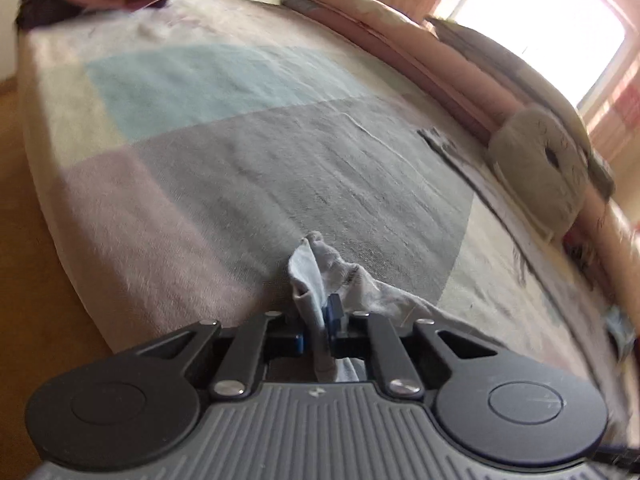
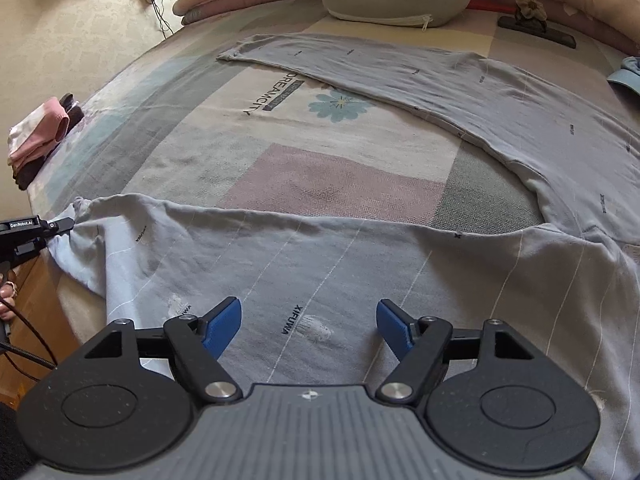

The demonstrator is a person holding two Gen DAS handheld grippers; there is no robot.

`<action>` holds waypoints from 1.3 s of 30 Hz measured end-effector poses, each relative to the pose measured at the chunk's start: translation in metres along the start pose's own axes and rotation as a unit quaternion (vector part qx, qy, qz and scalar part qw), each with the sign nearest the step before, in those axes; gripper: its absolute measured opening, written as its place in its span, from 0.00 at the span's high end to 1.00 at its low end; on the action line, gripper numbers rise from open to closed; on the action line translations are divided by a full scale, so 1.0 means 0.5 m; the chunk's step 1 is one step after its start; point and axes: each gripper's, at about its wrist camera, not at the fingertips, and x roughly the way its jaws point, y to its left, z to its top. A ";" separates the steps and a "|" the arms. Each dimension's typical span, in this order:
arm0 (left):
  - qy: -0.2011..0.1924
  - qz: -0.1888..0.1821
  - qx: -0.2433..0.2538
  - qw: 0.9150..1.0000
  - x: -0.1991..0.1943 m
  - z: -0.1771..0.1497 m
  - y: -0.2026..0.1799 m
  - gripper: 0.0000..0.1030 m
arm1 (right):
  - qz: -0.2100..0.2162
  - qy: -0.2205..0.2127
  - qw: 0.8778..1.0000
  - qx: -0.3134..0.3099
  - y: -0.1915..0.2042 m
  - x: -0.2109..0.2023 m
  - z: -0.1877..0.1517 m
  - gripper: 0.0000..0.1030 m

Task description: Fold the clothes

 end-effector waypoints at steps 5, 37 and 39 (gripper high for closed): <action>-0.012 0.002 0.010 1.000 -0.019 0.046 0.007 0.96 | -0.002 -0.012 1.000 0.001 0.008 -0.012 0.003 0.23; 0.026 0.029 0.026 0.999 0.002 0.045 0.043 0.97 | -0.025 0.110 0.923 -0.367 0.054 -0.090 -0.169 0.93; 0.024 0.032 0.026 0.999 -0.011 0.047 0.042 0.97 | -0.024 0.114 0.928 -0.355 0.055 -0.095 -0.162 0.97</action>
